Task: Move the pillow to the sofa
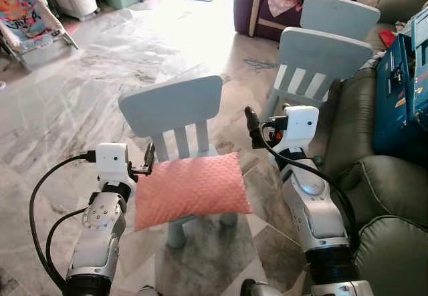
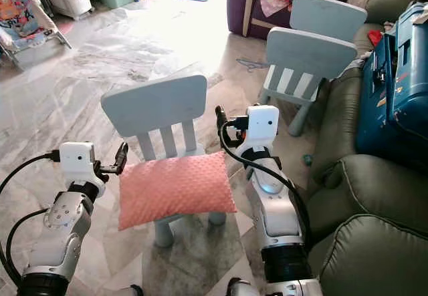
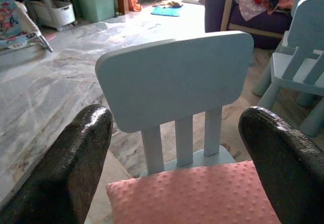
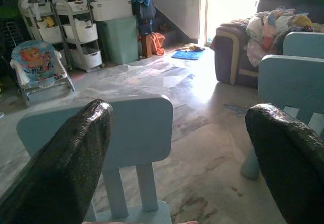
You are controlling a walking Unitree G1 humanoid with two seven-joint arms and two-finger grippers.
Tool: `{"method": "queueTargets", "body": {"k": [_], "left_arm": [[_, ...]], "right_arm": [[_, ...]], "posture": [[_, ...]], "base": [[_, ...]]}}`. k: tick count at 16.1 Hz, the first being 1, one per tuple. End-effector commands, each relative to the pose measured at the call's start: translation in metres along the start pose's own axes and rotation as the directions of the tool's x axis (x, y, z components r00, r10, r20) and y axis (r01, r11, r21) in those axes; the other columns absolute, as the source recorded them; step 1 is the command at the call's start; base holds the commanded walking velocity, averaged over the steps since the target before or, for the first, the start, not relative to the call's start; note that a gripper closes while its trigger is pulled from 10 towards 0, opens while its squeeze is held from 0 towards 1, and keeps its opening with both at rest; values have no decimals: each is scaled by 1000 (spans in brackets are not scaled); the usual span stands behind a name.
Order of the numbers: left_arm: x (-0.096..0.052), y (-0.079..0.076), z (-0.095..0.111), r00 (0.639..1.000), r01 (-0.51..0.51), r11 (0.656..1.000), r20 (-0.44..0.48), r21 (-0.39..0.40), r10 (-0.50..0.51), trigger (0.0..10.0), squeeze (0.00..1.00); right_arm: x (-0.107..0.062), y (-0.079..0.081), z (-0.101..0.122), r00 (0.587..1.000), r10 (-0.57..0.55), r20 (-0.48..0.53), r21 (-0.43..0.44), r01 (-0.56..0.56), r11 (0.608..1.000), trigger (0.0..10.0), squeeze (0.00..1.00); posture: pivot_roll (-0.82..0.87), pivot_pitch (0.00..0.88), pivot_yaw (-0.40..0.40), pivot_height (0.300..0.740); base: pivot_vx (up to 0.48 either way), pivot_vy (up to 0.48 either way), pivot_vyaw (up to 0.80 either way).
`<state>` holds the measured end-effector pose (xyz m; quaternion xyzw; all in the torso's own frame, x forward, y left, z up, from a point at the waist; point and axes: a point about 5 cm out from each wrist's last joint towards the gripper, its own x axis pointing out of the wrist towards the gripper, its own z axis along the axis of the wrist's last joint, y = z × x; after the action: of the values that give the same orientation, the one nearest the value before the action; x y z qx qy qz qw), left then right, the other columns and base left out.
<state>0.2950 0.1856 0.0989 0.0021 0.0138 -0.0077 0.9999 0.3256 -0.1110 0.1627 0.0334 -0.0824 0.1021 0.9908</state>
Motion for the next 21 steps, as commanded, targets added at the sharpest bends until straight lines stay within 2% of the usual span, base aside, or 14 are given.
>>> {"method": "queueTargets", "body": {"k": [1,4,15,21], "left_arm": [[-3,1,-2,1000,-3,1000,-10,-8,3,10000,0],[-3,-3,1,1000,20,1000,15,-22,-20,10000,0],[-4,-2,1,1000,14,999,10,-39,-13,10000,0],[-6,-5,-1,1000,13,999,6,-38,-13,10000,0]], "right_arm": [[-2,0,3,1000,2,7,-4,-2,1000,10000,0],[-2,2,3,1000,20,12,-2,-20,1000,10000,0],[-3,4,3,999,33,9,-2,-33,999,10000,0],[-4,5,3,999,38,11,0,-38,999,10000,0]], "posture": [[-23,191,-41,740],[-24,192,-43,740],[-24,196,-46,740],[-22,195,-47,740]], "base": [[0,0,0],[0,0,0],[430,0,0],[0,0,0]]}}
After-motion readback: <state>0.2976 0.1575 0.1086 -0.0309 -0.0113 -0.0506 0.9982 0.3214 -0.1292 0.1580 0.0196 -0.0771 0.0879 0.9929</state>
